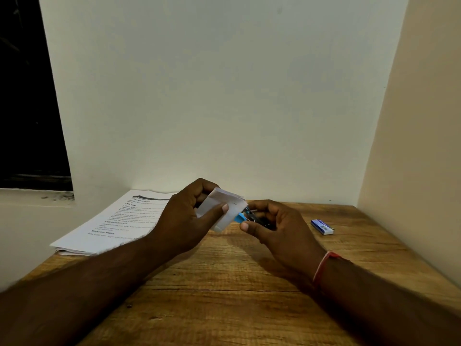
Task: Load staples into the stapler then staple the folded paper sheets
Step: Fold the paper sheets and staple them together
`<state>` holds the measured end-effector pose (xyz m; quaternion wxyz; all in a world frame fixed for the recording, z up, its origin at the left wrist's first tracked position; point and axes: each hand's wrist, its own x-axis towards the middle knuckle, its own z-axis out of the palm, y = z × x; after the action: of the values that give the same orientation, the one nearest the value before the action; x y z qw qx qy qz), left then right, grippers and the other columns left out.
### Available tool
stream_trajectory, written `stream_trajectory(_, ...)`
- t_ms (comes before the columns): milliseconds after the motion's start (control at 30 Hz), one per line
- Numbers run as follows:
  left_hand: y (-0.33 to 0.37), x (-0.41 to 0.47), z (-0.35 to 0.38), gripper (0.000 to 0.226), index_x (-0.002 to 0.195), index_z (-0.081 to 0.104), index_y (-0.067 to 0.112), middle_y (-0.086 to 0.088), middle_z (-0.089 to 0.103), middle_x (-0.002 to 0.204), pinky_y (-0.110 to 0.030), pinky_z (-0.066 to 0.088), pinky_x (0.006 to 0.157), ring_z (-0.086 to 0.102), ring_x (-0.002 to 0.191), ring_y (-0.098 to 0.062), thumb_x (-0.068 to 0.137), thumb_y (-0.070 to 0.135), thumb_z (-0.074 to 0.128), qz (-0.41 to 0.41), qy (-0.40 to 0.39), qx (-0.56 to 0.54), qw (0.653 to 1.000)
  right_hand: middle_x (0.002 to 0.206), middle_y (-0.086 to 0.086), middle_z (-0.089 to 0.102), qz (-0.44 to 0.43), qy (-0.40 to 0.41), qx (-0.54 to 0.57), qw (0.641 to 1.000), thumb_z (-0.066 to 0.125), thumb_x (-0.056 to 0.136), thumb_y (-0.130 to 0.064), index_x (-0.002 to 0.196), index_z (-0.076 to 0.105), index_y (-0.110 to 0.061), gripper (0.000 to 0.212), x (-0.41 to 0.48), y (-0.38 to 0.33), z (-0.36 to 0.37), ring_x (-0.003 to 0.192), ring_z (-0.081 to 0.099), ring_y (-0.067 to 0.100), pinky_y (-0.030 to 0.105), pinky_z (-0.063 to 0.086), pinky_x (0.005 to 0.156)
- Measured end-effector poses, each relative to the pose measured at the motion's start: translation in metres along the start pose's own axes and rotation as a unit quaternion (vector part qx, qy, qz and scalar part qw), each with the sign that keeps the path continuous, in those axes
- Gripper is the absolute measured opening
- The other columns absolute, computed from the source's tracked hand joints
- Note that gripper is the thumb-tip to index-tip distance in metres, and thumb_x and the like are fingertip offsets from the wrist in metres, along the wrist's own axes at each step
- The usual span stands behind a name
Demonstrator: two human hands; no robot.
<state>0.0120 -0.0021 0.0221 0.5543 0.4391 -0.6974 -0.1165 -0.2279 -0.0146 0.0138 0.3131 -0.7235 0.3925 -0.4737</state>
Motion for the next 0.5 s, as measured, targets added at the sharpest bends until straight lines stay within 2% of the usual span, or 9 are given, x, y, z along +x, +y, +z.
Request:
stream_trajectory(133,0.0003,-0.0001,0.0006,0.025,0.112,0.069,0.038,0.013,0.082,0.101,-0.019,0.063,0.069,0.079,0.094,-0.003,0.095,0.034,0.086,0.000,-0.008,0.011,1.000,0.113,-0.010,0.084,-0.007,0.007,0.019,1.000,0.093,0.086,-0.029,0.125,0.077,-0.037,0.043,0.0005,0.0022,-0.0009,0.103,0.080,0.006,0.023,0.063,0.084)
stream_trajectory(233,-0.0001,0.0005,-0.0001,0.025,0.112,0.069,0.037,0.013,0.081,0.102,-0.015,0.060,0.068,0.077,0.096,-0.002,0.096,0.032,0.087,-0.005,-0.012,0.016,1.000,0.114,-0.008,0.085,-0.007,0.000,0.041,0.999,0.094,0.085,-0.025,0.124,0.078,-0.034,0.043,0.0001,0.0028,-0.0026,0.106,0.080,0.010,0.029,0.066,0.089)
stream_trajectory(367,0.0003,0.0006,-0.0008,0.025,0.115,0.071,0.036,0.017,0.079,0.102,-0.010,0.056,0.069,0.075,0.100,0.001,0.097,0.031,0.086,0.009,-0.010,0.031,0.999,0.110,-0.008,0.086,0.004,-0.032,0.062,0.998,0.092,0.088,-0.016,0.123,0.080,-0.028,0.039,-0.0015,0.0008,-0.0056,0.096,0.079,0.003,0.018,0.060,0.077)
stream_trajectory(500,0.0003,0.0005,-0.0017,0.026,0.116,0.069,0.038,0.019,0.077,0.104,-0.010,0.056,0.071,0.073,0.101,0.003,0.096,0.034,0.086,0.020,-0.032,0.041,0.998,0.114,-0.023,0.082,0.013,-0.049,0.029,0.998,0.091,0.089,-0.020,0.118,0.077,-0.041,0.039,-0.0042,-0.0009,-0.0047,0.106,0.078,0.000,0.018,0.062,0.081)
